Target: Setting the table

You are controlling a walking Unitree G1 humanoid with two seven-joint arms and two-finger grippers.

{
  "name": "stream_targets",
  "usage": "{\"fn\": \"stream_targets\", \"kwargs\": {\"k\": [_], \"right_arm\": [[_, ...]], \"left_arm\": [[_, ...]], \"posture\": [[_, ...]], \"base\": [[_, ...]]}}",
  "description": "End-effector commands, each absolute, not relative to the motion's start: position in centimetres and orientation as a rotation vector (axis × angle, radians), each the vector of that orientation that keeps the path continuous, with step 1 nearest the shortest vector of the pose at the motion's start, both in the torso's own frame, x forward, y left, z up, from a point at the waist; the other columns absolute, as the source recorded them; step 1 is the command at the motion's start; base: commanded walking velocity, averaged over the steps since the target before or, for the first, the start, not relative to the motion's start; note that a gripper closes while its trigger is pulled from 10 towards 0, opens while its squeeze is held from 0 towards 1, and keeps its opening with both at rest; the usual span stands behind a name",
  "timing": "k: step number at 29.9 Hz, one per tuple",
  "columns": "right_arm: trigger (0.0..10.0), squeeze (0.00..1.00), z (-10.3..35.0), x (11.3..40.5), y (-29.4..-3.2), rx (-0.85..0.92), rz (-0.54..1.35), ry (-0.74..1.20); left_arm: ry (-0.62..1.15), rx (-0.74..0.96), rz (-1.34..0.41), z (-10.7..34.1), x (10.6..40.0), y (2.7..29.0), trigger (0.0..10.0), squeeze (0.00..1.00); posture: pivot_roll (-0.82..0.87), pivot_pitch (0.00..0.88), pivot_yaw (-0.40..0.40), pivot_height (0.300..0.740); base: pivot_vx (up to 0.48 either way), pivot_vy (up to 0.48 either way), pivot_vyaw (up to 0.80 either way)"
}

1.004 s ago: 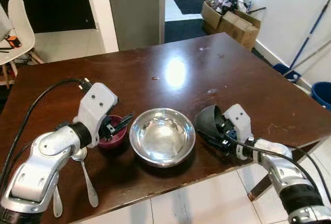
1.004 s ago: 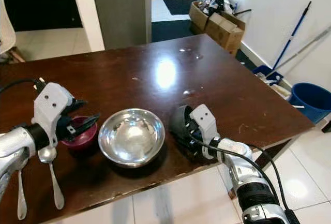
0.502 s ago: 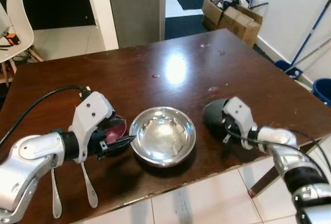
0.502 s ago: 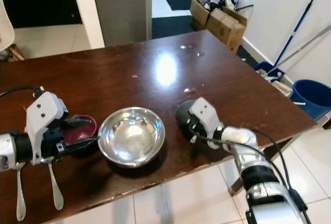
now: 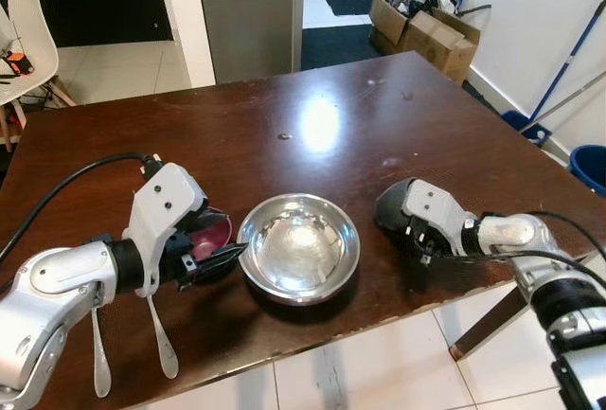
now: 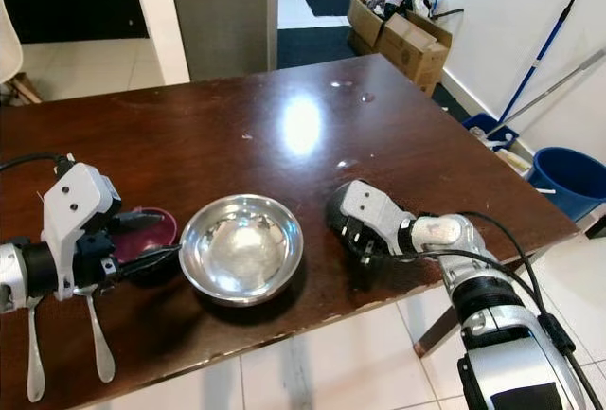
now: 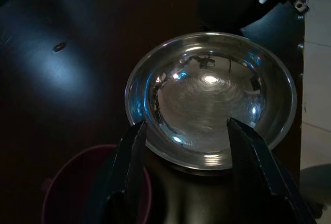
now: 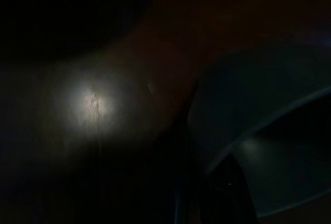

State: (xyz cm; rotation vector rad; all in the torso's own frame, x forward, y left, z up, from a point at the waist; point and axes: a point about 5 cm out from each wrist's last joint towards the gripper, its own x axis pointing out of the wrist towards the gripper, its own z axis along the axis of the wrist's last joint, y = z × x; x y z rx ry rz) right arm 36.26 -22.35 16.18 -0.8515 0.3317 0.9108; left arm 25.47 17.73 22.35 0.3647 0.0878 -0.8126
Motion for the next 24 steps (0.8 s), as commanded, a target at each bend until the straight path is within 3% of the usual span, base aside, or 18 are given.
{"fn": "stream_targets", "kwargs": {"k": [1,5,7,15,20,24], "right_arm": [[0.0,0.00,14.3,35.4,-22.7,-0.944,0.986,0.440],[0.0,0.00,14.1,35.4,-22.6,-1.028,1.007,0.440],[10.0,0.00,14.2,35.5,-22.4,-1.076,1.006,0.423],[10.0,0.00,14.7,35.8,-22.5,-1.204,1.009,0.401],[10.0,0.00,15.1,35.7,-22.9,-1.416,1.041,0.358],[10.0,0.00,15.1,35.6,-23.0,-1.483,1.059,0.333]], "left_arm": [[0.093,0.350,-0.808,22.2,25.1,17.7,10.0,0.00],[0.094,0.344,-0.800,22.2,25.0,17.7,10.0,0.00],[0.094,0.341,-0.797,22.1,25.0,17.7,10.0,0.00],[0.093,0.334,-0.794,22.0,25.0,17.5,10.0,0.00],[0.092,0.327,-0.793,21.8,25.0,17.3,10.0,0.00],[0.094,0.324,-0.792,21.7,25.0,17.2,10.0,0.00]], "posture": [[0.04,0.082,0.065,0.740],[0.04,0.086,0.061,0.740],[0.04,0.088,0.060,0.740],[0.04,0.090,0.061,0.740],[0.03,0.093,0.058,0.740],[0.03,0.096,0.054,0.740]], "base": [[0.000,0.000,0.00],[0.000,0.000,0.00],[0.000,0.000,0.00],[0.000,0.000,0.00],[0.000,0.000,0.00],[0.000,0.000,0.00]]}}
